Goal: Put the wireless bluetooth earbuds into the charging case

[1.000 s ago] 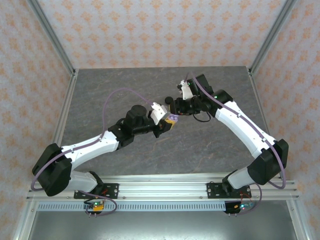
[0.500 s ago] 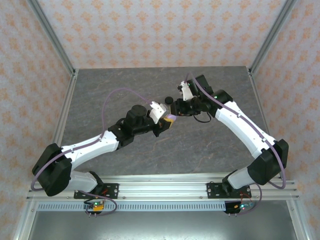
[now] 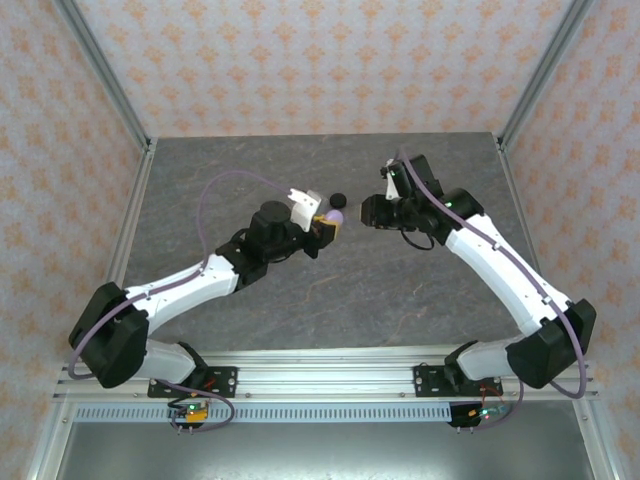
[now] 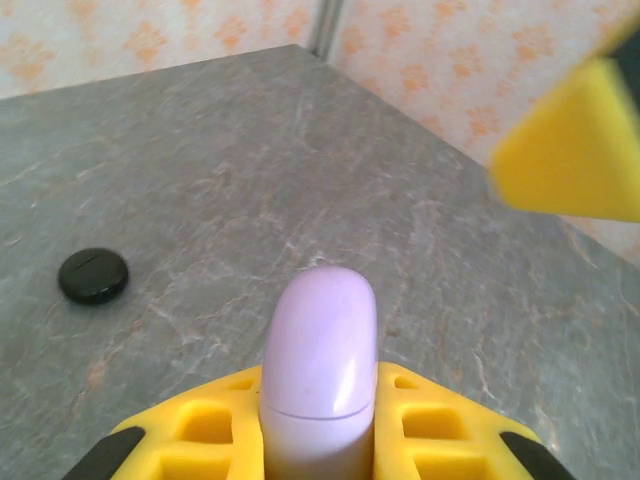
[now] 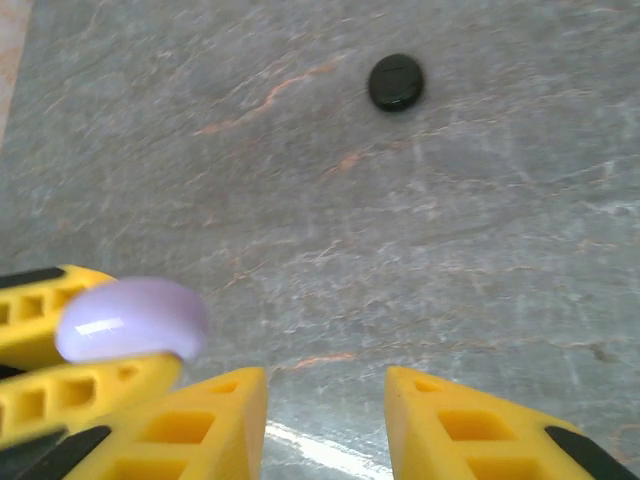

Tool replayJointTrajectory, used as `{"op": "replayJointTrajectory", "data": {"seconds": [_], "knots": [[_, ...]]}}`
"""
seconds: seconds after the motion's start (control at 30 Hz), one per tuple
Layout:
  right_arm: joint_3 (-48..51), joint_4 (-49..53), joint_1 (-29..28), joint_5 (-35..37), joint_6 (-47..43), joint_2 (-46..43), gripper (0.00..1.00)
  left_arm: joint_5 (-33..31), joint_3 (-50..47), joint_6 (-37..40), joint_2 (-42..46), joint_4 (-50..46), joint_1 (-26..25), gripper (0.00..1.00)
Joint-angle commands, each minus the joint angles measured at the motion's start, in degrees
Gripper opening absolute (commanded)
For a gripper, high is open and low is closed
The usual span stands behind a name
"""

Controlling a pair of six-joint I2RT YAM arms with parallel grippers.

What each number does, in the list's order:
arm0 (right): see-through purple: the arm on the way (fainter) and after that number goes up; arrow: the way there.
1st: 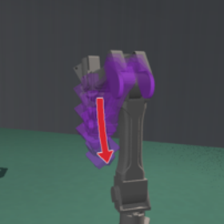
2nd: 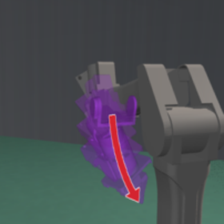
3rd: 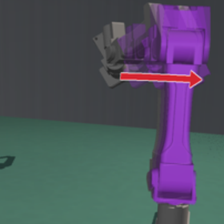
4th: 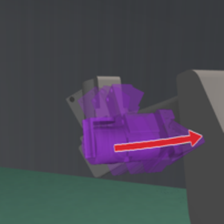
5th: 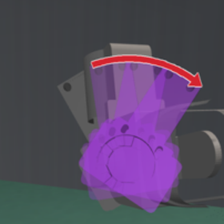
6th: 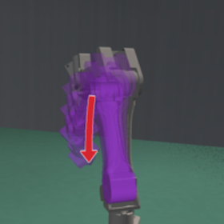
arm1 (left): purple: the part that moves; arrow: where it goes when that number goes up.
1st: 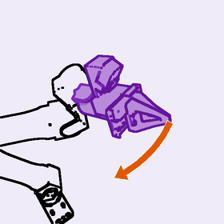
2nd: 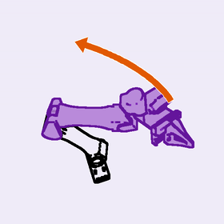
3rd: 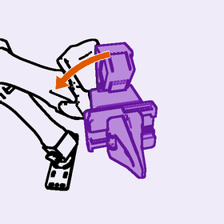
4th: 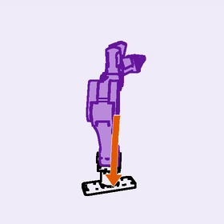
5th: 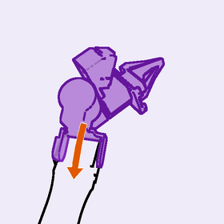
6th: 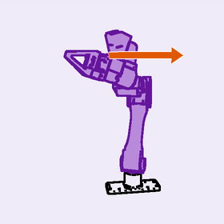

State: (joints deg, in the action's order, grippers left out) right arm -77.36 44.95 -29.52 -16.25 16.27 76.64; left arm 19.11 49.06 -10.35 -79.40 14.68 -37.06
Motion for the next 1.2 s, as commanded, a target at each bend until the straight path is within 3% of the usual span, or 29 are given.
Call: {"op": "replayJointTrajectory", "data": {"seconds": [0.0, 0.43, 1.17], "knots": [[2.46, -1.45, 2.46, 4.65, 3.63, -2.62, 0.37, -1.81, 2.71, -9.80, -2.05, -0.62, 2.28, 0.20], [8.54, -2.59, 8.50, 3.34, 5.65, -6.24, 0.37, -1.67, 13.22, -20.75, -12.78, -18.33, 6.81, 0.22], [10.41, -2.76, 8.50, 1.14, 5.68, -4.66, 0.40, 8.19, 23.11, -24.90, -28.95, -22.75, 6.99, 0.22]]}}
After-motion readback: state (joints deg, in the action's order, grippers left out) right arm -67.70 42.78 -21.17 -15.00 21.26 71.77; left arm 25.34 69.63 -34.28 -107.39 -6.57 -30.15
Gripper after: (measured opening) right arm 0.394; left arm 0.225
